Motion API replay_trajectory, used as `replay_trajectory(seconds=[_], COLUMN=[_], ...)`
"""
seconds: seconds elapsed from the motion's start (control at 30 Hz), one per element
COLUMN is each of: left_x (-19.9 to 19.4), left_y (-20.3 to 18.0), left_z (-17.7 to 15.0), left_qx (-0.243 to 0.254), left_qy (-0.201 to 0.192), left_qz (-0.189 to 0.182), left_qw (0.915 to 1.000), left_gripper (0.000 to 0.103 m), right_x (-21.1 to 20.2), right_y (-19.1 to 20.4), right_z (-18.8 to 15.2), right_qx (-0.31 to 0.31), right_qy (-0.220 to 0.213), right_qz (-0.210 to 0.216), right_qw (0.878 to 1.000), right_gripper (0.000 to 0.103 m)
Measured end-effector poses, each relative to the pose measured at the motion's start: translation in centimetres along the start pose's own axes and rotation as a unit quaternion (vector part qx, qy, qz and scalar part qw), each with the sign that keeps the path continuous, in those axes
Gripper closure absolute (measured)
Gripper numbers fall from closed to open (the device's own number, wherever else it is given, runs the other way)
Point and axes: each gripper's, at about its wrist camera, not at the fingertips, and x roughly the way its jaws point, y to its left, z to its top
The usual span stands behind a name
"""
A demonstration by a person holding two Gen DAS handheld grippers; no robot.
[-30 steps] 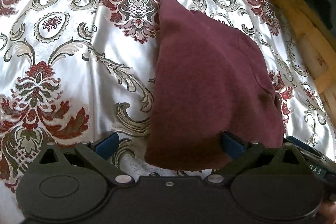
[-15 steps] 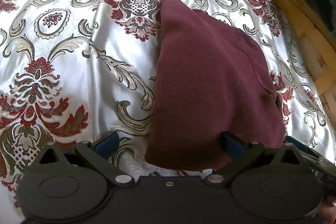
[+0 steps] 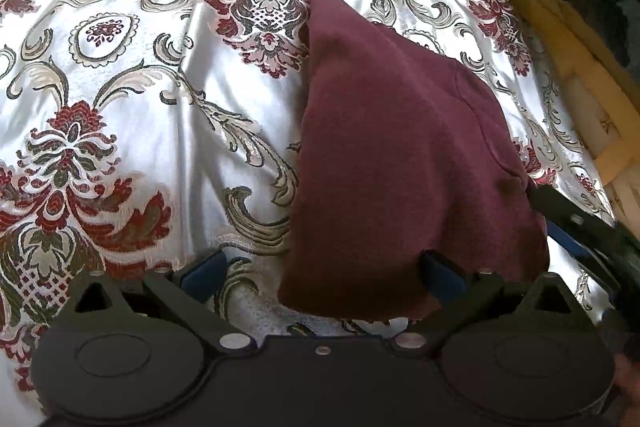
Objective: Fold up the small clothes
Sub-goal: 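Grasp the folded shirt edge with the right tool and tuck it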
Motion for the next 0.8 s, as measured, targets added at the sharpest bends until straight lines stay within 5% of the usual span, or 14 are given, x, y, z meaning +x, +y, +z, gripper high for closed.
replay_trajectory(seconds=[0.1,0.27,0.37,0.47,0.63,0.8], left_x=[0.0,-0.2,-2.2,-3.2,0.1,4.4], left_y=[-0.1,-0.2,0.4,-0.5,-2.2,-0.4], left_z=[-0.1,0.1,0.9,2.7,6.6,7.6], left_qx=[0.001,-0.006,-0.020,0.001,0.037,0.005], left_qy=[-0.003,0.000,-0.062,-0.112,-0.073,-0.033], left_qz=[0.005,-0.001,-0.070,-0.081,-0.065,-0.044], left_qw=[1.0000,1.0000,0.9954,0.9904,0.9945,0.9985], left_gripper=[0.001,0.001,0.004,0.001,0.001,0.001], right_x=[1.4,2.0,2.1,2.4,2.4,2.6], right_y=[-0.7,-0.9,-1.5,-1.8,-2.4,-3.6], right_z=[0.3,0.1,0.0,-0.2,-0.4,-0.6], right_qx=[0.009,-0.017,-0.005,-0.001,0.013,0.038], right_qy=[0.011,0.006,0.008,0.011,0.011,0.013], right_qz=[0.005,-0.007,0.000,0.002,0.005,0.013], right_qw=[1.000,1.000,1.000,1.000,1.000,0.999], right_gripper=[0.066,0.080,0.080,0.080,0.070,0.058])
